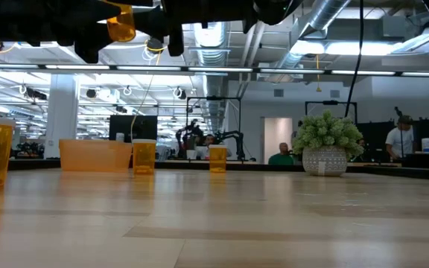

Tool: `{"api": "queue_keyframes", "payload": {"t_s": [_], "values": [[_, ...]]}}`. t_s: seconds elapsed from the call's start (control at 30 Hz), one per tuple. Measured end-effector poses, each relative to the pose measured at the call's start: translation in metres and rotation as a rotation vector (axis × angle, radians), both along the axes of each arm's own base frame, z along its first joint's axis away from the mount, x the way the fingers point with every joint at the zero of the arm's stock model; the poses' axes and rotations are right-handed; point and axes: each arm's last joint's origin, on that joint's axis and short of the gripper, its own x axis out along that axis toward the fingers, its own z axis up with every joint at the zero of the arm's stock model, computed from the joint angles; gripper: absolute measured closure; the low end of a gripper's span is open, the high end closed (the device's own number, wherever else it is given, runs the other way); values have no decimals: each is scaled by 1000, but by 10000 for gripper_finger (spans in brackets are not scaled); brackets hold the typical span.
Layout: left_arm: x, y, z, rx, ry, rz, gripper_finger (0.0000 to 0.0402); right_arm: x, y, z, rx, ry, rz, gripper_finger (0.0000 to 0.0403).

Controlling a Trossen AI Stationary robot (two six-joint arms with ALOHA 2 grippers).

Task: Pick and place pill bottles into a basket
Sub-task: Put the orange pill bottle into the orange container

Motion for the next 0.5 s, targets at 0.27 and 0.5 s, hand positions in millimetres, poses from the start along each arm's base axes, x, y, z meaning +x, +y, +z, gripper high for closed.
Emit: {"api": "queue_keyframes", "payload": {"t_s": [0.27, 0.5], "values": [[0, 0, 0, -12, -1, 11, 251, 0, 0, 0, -18, -5, 2, 220], [0, 1, 0, -4, 2, 39, 240, 0, 0, 0, -29, -7, 4, 220]]}}
